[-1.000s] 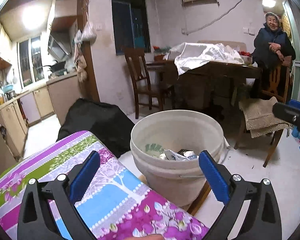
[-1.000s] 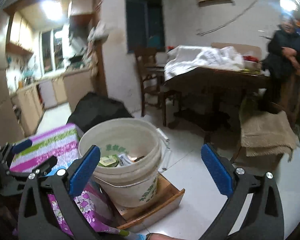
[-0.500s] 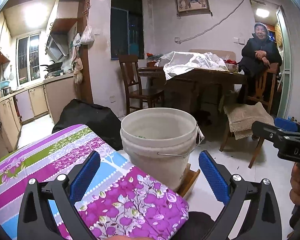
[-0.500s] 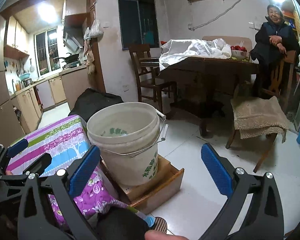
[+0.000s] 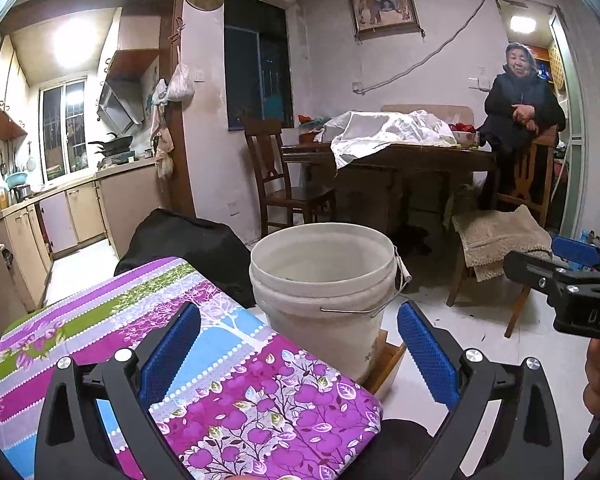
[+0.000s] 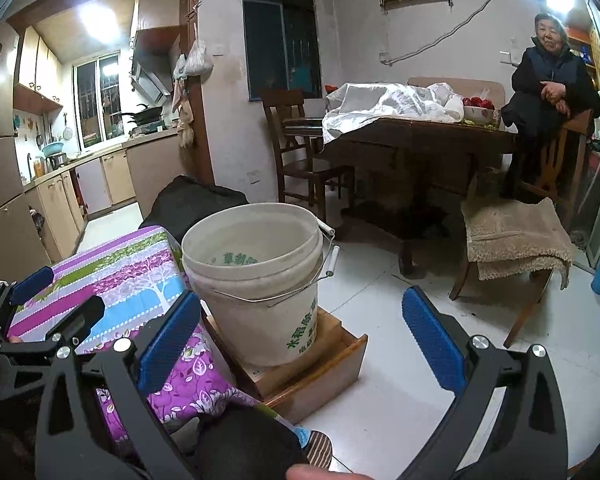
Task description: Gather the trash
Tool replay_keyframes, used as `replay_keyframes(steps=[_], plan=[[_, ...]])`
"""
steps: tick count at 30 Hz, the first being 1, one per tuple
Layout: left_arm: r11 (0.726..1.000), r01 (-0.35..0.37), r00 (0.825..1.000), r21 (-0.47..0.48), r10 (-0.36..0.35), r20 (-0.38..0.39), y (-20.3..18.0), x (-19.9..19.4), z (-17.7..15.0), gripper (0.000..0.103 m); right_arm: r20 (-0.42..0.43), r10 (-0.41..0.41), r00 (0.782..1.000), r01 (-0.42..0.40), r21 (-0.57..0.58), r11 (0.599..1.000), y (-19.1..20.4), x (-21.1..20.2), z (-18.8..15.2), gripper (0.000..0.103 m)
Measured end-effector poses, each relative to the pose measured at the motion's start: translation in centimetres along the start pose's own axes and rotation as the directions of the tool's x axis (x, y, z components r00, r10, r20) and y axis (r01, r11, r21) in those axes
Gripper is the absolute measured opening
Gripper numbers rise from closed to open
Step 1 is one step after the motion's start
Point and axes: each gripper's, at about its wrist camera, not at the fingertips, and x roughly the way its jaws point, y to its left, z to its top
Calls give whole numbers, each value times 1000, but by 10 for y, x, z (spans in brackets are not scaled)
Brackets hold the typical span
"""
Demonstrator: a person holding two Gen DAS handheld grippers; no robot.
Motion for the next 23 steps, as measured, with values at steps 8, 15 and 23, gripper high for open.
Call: replay_keyframes(steps=[8, 15, 23], plan=[[1000, -18, 1000, -5, 18, -12, -1, 1, -1, 98, -15, 7, 1000, -7, 7, 1000, -2, 1, -3, 98], [999, -47, 998, 12, 47, -32, -4, 3, -2, 98, -26, -3, 1000, 3, 21, 1000, -4, 2, -5, 98], [998, -61, 996, 25, 62, -61, -6, 7, -1, 98, -42, -11, 999, 12, 31, 999, -4, 5, -8, 98]])
